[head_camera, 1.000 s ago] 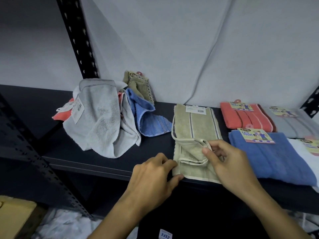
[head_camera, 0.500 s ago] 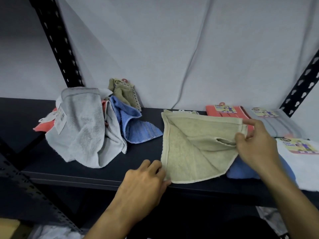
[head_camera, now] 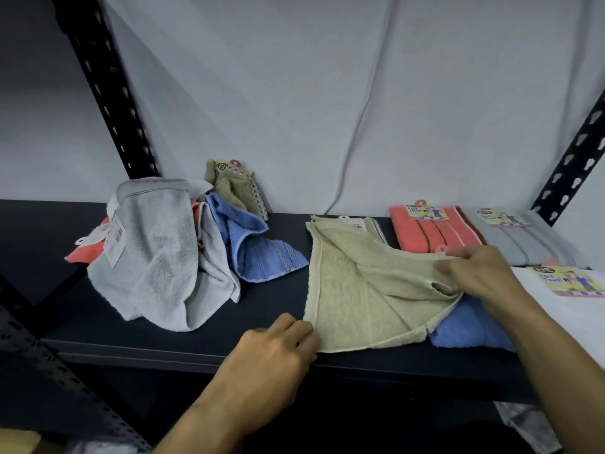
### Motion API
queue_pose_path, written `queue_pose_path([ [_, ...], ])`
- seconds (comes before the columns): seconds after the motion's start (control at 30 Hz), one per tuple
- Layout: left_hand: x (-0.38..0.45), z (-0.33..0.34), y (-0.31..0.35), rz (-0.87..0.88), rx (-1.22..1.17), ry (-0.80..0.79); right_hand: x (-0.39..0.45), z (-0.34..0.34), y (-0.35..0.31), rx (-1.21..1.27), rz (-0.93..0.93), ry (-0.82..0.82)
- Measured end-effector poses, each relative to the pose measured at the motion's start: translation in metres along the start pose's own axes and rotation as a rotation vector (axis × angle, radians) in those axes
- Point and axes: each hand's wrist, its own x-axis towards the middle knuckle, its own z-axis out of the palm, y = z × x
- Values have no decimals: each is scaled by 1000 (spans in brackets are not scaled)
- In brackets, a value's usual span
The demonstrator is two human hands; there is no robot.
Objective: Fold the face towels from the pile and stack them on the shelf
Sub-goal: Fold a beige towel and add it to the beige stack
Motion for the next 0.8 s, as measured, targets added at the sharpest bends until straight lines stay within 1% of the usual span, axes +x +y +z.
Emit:
queue_pose_path([
  [0.07, -3, 3, 0, 40, 32, 5, -1, -2, -4, -11, -43, 62],
  [0.13, -5, 4, 2, 54, 50, 48, -5, -4, -9, -85, -126, 149],
  [0.2, -7, 4, 8, 70, 52, 105, -15, -4, -15, -141, -244, 232],
  [0.3, -6, 1, 21, 122, 44, 179, -31, 0, -24, -293, -460, 358],
  [0.37, -3, -1, 28, 153, 48, 198, -45, 4, -32, -293, -616, 393],
  [0.4, -2, -1, 29, 163, 52, 199, -52, 5, -37, -248, -675, 377],
  [0.5, -4, 3, 25, 173, 39, 189, -73, 13, -45, -39, -763, 203],
  [0.63, -11, 7, 18, 159, -9, 194, -92, 28, -40, 17, -974, 67],
  [0.7, -14, 9, 15, 156, -26, 206, -99, 40, -33, 61, -1045, -27],
  [0.73, -15, 9, 14, 155, -33, 213, -102, 47, -28, 60, -1071, -65],
  [0.8, -17, 10, 13, 151, -49, 225, -107, 59, -13, -23, -1116, -135],
])
